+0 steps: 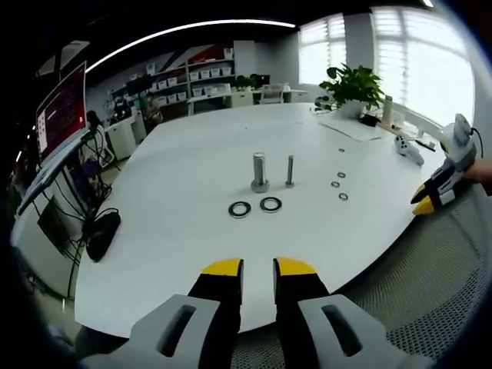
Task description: Place the washer onto the threaded stud by aligning its center hole with the stud, sliding it down to the base, and recovering from edge contact or off-axis alignment until the washer reaches the visible bottom stop.
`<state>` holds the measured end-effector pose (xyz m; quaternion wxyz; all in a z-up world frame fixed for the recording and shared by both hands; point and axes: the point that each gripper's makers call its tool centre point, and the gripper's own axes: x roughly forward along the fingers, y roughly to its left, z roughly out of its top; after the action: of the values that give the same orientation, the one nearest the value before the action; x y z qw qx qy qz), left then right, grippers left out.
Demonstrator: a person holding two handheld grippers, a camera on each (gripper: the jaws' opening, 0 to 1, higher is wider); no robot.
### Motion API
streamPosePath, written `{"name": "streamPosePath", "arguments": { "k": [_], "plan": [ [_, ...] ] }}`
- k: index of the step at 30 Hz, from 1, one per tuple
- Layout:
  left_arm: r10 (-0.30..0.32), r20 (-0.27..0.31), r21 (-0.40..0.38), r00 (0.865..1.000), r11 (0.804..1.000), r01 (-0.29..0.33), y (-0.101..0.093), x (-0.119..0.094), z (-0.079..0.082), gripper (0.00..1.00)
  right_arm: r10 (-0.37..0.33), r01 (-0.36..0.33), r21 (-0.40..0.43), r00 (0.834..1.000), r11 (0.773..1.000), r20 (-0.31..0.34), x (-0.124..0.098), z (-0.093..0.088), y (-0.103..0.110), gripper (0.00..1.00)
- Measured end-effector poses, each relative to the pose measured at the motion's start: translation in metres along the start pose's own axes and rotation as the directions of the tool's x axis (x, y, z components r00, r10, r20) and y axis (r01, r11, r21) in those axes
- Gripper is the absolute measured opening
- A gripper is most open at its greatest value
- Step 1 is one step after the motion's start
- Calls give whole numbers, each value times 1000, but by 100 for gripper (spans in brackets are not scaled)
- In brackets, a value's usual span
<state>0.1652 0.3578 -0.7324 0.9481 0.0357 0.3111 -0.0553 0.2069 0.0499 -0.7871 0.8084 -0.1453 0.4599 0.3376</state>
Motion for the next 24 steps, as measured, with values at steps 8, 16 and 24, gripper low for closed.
{"name": "streamPosePath", "arguments": {
  "k": [8,16,24],
  "plan": [
    [-3,-8,6,1000,1000,3,0,1,-1,13,0,0,7,1000,1000,-5,0,-1,0,23],
    [12,-2,3,1000,1000,-12,2,0,-1,13,7,-7,-4,1000,1000,-10,1,-1,1,23],
    [13,-4,6,1000,1000,-12,2,1,0,12,9,-9,-5,1000,1000,-11,0,-1,1,23]
  ]
}}
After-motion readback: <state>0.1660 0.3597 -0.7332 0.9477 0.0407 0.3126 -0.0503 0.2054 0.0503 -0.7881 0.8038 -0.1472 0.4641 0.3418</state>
